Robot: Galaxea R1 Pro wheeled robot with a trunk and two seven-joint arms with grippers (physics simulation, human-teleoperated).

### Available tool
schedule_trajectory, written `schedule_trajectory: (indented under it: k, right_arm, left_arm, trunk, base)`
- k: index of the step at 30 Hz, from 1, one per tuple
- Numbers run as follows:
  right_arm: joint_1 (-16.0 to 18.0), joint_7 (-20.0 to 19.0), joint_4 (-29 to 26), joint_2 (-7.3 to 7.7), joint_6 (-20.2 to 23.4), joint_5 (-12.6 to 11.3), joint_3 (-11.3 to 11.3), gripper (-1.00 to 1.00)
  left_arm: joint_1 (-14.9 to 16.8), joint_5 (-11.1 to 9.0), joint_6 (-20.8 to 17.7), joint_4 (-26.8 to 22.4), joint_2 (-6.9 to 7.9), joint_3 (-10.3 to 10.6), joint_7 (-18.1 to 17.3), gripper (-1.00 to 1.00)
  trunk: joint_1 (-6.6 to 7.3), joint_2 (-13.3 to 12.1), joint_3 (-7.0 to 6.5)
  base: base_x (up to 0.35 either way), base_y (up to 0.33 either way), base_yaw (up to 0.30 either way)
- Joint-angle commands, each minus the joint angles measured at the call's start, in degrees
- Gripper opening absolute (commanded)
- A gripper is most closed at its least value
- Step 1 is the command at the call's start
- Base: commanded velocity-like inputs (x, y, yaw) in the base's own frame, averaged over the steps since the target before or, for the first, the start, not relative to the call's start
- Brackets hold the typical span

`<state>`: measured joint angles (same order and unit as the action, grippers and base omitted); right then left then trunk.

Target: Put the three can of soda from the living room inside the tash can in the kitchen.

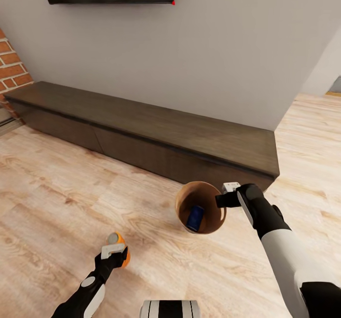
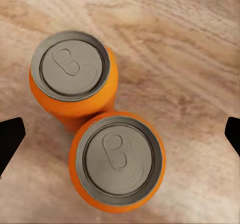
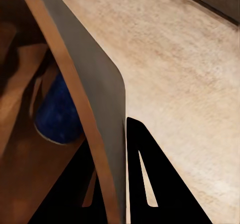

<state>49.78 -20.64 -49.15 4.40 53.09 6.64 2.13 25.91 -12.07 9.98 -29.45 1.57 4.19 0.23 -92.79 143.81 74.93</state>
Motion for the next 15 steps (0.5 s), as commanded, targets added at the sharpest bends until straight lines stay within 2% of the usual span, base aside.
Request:
schedule_trajectory:
  k: [1, 15]
  right_arm:
    - [0.0, -0.3, 0.0, -0.05, 0.2, -1.3, 0.0, -1.00]
    - [-0.6, -0.3, -0.1, -0.33, 0.3, -1.2, 0.1, -1.00]
  left_arm:
    - [0.0, 0.0, 0.0, -0.1, 0.00, 0.0, 0.0, 1.00]
    - [-0.1, 0.0, 0.2, -0.4, 0.01, 0.0, 0.0, 1.00]
  trunk:
    - [0.00, 0.0, 0.00]
    - [0.00, 0.0, 0.00]
  base:
    - [0.118, 0.000, 0.000]
    - [0.017, 0.000, 0.000]
